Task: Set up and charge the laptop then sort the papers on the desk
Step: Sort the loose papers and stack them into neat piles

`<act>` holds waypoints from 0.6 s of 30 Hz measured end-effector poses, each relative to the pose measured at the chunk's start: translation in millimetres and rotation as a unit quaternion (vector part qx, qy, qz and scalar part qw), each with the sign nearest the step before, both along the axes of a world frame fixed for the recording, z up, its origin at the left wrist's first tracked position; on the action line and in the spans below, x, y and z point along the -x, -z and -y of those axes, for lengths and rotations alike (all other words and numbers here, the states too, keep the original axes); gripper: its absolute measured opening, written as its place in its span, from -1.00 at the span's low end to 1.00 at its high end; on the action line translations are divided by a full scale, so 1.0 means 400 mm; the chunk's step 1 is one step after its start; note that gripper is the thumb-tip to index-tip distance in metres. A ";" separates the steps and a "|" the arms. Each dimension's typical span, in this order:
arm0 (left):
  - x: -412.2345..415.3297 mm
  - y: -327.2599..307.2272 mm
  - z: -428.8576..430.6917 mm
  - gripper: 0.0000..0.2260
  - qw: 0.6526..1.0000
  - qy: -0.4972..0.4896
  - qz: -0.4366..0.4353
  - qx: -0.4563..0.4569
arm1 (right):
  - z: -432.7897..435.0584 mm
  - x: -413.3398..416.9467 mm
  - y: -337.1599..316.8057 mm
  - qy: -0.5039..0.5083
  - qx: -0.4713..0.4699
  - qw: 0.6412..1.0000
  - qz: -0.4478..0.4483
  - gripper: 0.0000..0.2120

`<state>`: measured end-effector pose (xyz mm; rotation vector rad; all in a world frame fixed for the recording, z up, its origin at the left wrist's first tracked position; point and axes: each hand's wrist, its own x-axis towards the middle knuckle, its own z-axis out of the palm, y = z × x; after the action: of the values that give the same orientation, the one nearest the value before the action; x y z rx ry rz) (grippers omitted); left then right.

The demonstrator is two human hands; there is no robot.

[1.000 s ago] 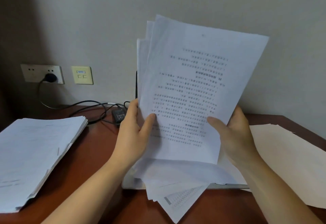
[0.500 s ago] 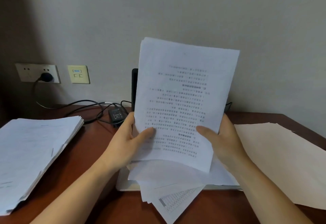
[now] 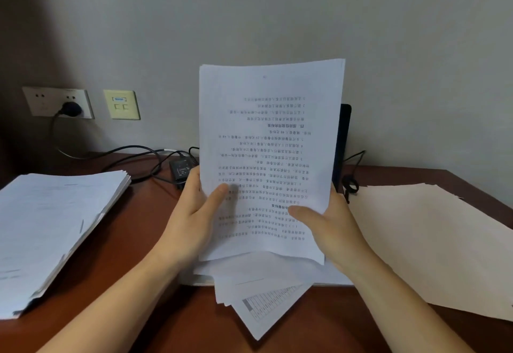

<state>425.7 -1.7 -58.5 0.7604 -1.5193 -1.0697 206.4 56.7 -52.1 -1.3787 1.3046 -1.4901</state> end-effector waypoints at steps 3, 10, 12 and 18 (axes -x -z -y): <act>-0.004 0.005 0.002 -0.76 1.000 -0.017 0.002 0.004 | -0.005 -0.004 -0.004 -0.009 0.010 1.000 -0.007 -0.58; -0.023 -0.027 0.006 -0.76 0.998 -0.034 -0.030 -0.043 | -0.008 -0.014 -0.010 0.002 0.022 1.000 -0.016 -0.51; -0.029 -0.047 0.004 -0.76 0.997 -0.038 -0.022 -0.057 | -0.006 -0.021 -0.020 0.016 0.031 0.999 0.005 -0.52; -0.119 -0.121 -0.004 -0.83 0.985 -0.073 0.111 -0.113 | 0.039 -0.086 -0.082 0.044 -0.018 0.997 0.068 -0.70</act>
<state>473.5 -0.2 -10.3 1.1639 -1.5163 -1.0847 241.0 41.0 -19.2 -1.1882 1.3142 -1.5827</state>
